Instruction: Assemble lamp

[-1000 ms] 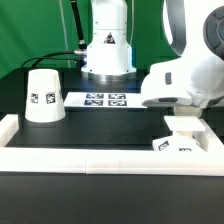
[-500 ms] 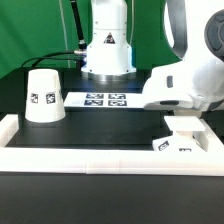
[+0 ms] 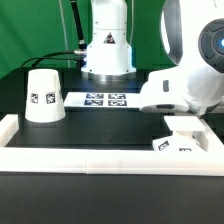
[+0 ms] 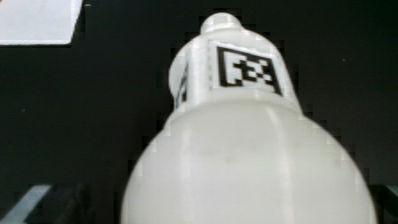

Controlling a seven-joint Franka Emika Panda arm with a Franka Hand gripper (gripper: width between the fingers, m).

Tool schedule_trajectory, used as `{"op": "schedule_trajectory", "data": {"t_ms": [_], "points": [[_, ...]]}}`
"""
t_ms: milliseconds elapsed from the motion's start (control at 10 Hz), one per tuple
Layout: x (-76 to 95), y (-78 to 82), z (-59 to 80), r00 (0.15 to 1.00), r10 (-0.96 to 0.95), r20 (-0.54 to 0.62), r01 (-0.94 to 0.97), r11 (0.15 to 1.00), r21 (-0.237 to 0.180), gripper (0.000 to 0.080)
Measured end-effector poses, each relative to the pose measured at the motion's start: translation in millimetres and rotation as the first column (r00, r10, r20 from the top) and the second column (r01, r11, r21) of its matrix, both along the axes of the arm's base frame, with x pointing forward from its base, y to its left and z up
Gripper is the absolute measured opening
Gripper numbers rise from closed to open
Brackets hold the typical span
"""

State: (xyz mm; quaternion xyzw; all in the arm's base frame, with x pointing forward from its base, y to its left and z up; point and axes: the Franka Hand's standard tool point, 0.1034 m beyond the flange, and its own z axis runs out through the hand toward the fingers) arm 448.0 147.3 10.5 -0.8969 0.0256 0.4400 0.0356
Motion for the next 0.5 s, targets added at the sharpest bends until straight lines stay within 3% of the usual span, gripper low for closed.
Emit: {"op": "schedule_trajectory", "data": {"t_ms": [500], "points": [[-8.2,-0.9,-3.7,1.0,0.0,-0.015,0.0,1.0,-0.006,0.0698]]}}
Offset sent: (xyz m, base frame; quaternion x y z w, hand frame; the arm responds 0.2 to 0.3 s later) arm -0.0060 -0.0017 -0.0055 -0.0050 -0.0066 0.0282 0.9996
